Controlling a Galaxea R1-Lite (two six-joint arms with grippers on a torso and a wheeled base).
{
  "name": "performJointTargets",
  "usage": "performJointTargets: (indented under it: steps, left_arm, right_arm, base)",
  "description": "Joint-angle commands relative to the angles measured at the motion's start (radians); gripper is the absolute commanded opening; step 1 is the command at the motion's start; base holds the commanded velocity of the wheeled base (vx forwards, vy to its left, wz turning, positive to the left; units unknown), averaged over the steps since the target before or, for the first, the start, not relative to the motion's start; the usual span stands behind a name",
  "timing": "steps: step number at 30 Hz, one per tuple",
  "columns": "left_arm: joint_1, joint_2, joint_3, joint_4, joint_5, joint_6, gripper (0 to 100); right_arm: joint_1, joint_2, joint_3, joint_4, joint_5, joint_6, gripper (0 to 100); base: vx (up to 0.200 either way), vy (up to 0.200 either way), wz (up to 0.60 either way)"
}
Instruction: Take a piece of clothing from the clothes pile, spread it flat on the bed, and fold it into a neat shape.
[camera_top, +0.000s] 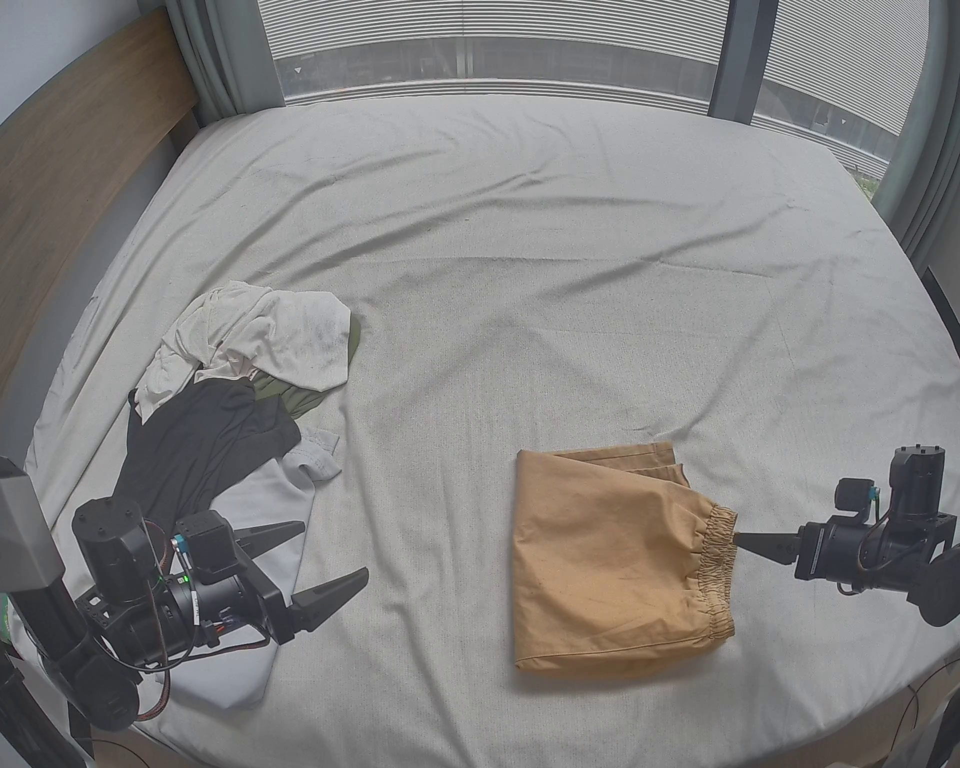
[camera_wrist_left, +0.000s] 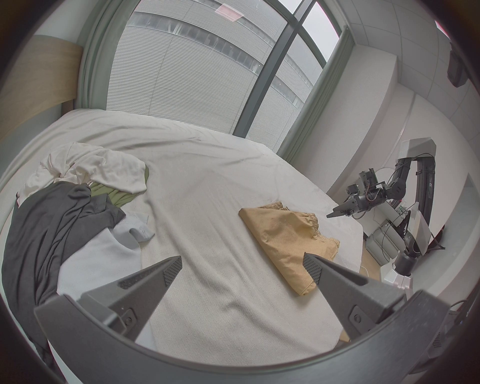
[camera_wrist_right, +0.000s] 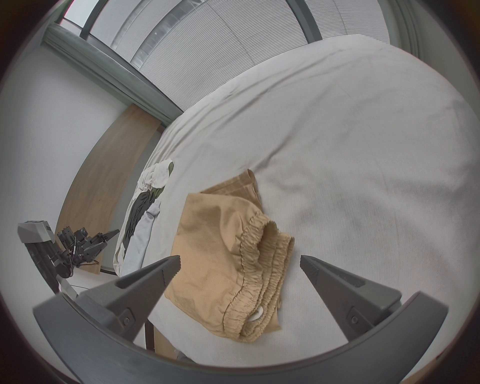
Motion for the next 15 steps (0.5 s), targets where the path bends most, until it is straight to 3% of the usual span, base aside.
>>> performJointTargets:
  steps: [1,7,15]
  left_arm:
    - [0.001,0.01,0.007,0.0,-0.001,0.001,100]
    - [-0.002,0.01,0.013,0.0,-0.001,-0.001,100]
    - [-0.002,0.013,0.012,0.0,-0.001,-0.001,100]
  right_arm:
    - [0.003,0.034,0.011,0.001,0.0,-0.002,100]
    - [0.005,0.11,0.039,-0.001,0.0,-0.004,100]
    - [0.063,0.201,0.053,-0.012,-0.003,0.001,100]
  base:
    - [0.0,0.0,0.0]
    - [0.0,0.0,0.0]
    - [0.0,0.0,0.0]
